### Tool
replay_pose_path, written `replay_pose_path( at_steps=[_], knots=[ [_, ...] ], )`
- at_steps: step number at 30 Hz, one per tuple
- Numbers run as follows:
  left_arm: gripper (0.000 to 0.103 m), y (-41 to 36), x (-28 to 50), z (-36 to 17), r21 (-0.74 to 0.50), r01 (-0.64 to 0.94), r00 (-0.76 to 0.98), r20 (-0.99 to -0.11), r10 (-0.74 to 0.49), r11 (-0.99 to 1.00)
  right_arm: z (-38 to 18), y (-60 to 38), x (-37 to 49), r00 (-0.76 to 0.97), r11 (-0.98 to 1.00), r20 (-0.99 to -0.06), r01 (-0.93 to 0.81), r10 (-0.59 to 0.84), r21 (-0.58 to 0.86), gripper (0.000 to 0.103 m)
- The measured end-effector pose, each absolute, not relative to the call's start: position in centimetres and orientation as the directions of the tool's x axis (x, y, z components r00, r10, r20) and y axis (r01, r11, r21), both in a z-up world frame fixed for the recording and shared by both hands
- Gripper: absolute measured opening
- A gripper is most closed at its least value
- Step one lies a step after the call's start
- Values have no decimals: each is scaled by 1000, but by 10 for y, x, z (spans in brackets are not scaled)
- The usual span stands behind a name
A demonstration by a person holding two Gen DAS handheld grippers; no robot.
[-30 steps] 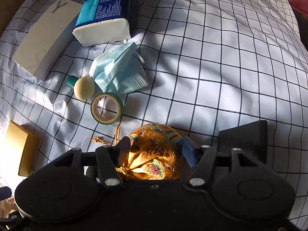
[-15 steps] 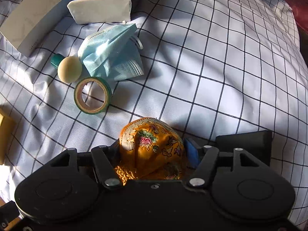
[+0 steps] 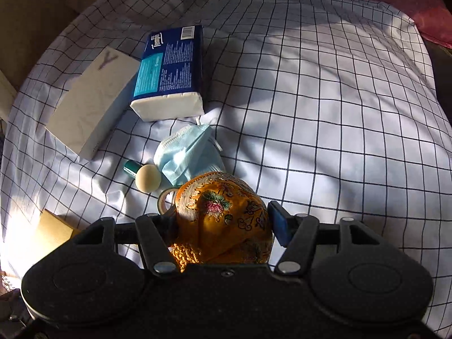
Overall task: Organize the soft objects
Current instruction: 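Grasp the green tape roll with the left tool while the right tool holds the pouch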
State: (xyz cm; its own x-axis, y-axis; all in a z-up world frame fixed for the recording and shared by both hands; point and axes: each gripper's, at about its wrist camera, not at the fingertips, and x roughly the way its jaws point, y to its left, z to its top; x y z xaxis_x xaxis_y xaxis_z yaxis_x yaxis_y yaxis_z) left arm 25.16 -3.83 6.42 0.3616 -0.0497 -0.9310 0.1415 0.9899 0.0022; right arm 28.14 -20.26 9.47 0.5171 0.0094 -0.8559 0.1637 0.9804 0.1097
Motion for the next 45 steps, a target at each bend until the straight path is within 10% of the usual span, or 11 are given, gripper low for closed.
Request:
replay_pose_path(
  at_steps=[33,41,45],
  knots=[
    [84,-121,379,6,54,-43,392,-918,67,998,136,-232,263,611,967,-791,186,27,176,59],
    [46,-126,384,-1,22,-15,396,-918,27,1000,138,-232,262,611,963,-790,184,44,196,59],
    [45,-134,381,4,53,5,403,-914,47,999,142,-236,262,624,957,-780,190,54,218,59]
  ],
)
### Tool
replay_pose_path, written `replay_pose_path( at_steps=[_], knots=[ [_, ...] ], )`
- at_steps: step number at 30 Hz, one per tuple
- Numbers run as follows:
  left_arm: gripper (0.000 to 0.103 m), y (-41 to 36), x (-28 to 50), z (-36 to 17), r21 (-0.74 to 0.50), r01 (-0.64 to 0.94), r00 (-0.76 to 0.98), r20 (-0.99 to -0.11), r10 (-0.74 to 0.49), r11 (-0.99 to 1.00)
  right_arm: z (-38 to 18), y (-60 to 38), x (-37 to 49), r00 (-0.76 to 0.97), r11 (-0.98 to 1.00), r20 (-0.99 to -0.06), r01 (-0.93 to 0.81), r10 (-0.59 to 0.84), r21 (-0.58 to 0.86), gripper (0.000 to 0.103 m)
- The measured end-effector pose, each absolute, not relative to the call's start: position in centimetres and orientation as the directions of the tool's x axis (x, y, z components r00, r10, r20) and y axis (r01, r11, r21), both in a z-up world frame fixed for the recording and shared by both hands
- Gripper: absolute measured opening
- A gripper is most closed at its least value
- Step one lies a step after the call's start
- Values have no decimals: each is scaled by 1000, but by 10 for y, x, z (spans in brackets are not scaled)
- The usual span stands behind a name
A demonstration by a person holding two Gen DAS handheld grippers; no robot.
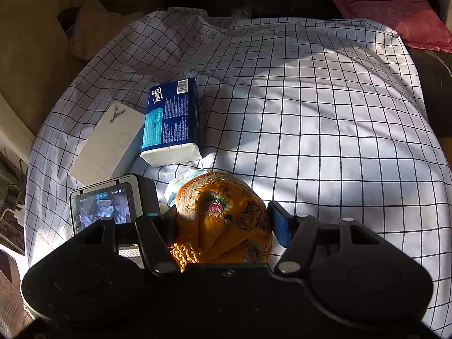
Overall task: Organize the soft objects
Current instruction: 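Grasp the green tape roll with the left tool while the right tool holds the pouch, then drop the tape roll into the gold tray with the left tool while the right tool drops the pouch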
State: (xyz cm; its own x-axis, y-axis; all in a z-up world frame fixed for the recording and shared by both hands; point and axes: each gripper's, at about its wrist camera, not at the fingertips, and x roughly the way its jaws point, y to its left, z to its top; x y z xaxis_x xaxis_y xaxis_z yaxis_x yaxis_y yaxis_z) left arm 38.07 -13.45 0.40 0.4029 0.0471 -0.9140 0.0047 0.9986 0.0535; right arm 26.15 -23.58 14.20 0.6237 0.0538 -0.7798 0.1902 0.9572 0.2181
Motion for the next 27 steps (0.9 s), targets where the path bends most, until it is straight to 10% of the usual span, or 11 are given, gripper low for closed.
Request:
replay_pose_path(
  at_steps=[27],
  knots=[
    [45,-61,203,84,-27,178,296,-952,-80,984,125,-234,257,589,973,-808,188,-4,132,59]
  ],
)
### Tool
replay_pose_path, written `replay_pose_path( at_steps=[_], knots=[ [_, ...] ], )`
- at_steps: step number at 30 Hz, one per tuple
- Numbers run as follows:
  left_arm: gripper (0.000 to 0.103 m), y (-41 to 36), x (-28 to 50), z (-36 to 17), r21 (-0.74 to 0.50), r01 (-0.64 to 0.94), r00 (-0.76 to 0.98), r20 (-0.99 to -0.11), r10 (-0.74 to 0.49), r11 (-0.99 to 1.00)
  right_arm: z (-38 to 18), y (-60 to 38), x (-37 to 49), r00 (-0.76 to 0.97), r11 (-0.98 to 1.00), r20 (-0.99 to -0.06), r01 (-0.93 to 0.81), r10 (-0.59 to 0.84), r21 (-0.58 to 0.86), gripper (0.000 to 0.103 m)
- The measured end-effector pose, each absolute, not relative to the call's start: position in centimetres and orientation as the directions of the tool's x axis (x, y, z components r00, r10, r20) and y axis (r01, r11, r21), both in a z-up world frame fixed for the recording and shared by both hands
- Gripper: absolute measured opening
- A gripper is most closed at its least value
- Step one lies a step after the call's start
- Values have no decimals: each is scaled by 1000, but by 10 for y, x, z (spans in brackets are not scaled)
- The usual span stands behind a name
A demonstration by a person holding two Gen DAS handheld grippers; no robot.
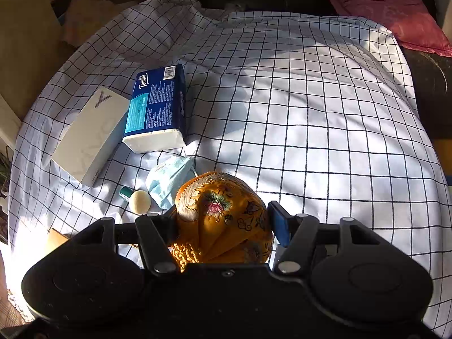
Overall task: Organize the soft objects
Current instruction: 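Drop the tape roll into the gold tray with the left tool while the right tool drops the pouch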
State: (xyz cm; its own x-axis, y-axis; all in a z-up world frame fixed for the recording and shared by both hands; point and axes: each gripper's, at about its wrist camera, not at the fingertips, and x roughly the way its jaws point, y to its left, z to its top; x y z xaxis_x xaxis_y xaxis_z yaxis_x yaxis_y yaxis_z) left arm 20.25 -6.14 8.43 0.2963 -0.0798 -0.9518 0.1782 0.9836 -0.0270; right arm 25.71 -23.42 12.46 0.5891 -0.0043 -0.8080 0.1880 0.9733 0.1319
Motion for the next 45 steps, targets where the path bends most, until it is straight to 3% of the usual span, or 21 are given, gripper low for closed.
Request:
replay_pose_path(
  at_steps=[12,26,35,45],
  knots=[
    [45,-17,107,88,9,159,300,-953,-40,987,120,-216,225,574,990,-818,101,27,103,59],
    [45,-1,60,67,-3,176,283,-958,-53,984,108,-166,81,555,976,-808,-27,195,217,59],
    [45,-6,53,43,-5,218,262,-963,-63,976,83,-153,5,482,984,-866,42,133,174,59],
    [46,-9,41,38,-15,244,263,-961,-81,970,93,-127,-14,477,996,-874,-40,90,80,62]
  ],
)
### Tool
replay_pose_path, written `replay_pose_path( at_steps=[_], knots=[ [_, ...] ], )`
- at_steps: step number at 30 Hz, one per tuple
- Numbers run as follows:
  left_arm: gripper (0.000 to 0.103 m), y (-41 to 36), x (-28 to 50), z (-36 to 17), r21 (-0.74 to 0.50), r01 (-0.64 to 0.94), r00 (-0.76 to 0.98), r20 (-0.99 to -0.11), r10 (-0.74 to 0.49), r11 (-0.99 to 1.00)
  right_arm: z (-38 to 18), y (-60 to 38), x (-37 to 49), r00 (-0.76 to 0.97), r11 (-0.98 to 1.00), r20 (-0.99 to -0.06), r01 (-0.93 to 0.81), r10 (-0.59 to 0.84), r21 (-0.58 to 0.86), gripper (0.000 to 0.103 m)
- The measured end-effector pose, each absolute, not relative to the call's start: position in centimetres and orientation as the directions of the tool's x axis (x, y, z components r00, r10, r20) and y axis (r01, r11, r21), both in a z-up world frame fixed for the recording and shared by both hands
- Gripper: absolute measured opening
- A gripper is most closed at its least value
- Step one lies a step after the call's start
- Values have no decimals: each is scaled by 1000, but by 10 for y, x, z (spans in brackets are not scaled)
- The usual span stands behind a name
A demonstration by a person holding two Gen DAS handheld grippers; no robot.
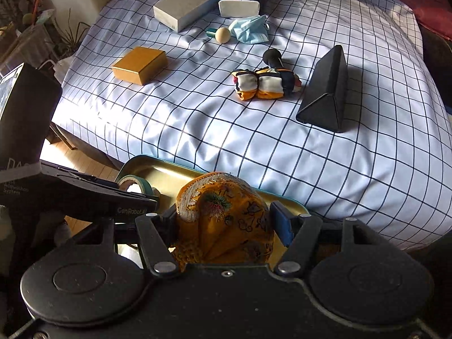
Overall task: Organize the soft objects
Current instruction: 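Drop the tape roll into the gold tray with the left tool while the right tool drops the pouch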
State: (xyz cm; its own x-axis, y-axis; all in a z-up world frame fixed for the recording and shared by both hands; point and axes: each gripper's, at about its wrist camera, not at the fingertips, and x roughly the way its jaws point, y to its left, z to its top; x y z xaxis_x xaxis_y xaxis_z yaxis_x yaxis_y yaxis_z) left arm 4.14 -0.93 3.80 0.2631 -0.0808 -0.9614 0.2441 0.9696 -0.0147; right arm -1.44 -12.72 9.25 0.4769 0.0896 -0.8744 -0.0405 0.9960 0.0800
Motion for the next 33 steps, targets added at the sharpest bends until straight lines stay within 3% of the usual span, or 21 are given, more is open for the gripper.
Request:
replay_pose_path(
  at_steps=[2,10,33],
  knots=[
    [46,-7,40,38,-13,240,264,-961,-79,971,91,-124,-15,467,996,-880,-44,84,71,63],
    [69,-2,39,40,-6,222,278,-958,-70,975,76,-123,-15,392,997,-917,-35,79,71,63],
    [77,-17,36,46,-64,284,290,-945,-149,957,52,-117,-8,288,998,-955,-28,66,61,63]
  ],
)
